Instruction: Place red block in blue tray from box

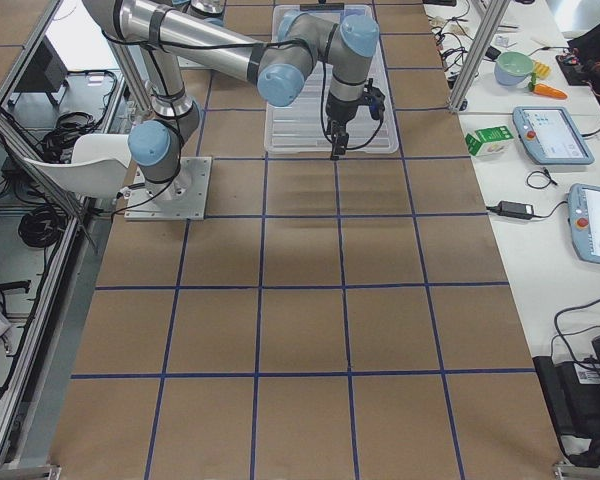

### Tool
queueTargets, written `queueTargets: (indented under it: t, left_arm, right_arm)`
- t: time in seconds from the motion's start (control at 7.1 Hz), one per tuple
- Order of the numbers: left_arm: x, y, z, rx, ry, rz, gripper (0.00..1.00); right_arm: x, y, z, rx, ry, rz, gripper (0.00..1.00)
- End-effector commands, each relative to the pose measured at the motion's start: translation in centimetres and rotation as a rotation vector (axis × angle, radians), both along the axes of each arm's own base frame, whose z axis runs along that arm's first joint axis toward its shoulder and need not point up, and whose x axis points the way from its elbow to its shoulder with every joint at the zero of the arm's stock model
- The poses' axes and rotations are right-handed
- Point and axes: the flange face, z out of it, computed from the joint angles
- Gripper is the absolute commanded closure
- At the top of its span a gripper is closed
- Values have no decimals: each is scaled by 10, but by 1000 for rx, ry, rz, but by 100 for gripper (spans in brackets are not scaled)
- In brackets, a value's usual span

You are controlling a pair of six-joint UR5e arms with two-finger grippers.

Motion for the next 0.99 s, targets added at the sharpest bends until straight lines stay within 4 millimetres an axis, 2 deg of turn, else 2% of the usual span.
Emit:
queueTargets:
  t: [0.0, 0.14, 0.28, 0.42, 0.56, 0.7, 0.85]
  left_arm:
    - [-5, -3, -12, 13, 4, 45, 56]
    - [-6, -3, -16, 17, 8, 46, 10]
    - [-3, -8, -7, -4, -5, 50, 0]
    - [-11, -16, 24, -44, -34, 33, 0]
    - [-36, -28, 75, -75, -61, -18, 0]
    - [-74, -29, 137, -73, -88, -85, 0]
    - [-97, -20, 189, -70, -90, -90, 0]
  right_arm:
    - [-22, -1, -29, 9, -6, 5, 0]
    - [-23, -1, -40, -15, 5, 11, 0]
    - [-20, 4, -57, -10, 1, -6, 0]
    - [-17, 11, -72, 6, -11, -5, 0]
    - [-14, 13, -77, 6, -16, 0, 0]
    - [-11, 13, -75, 1, -17, 2, 0]
    - [-11, 13, -73, -2, -16, 3, 0]
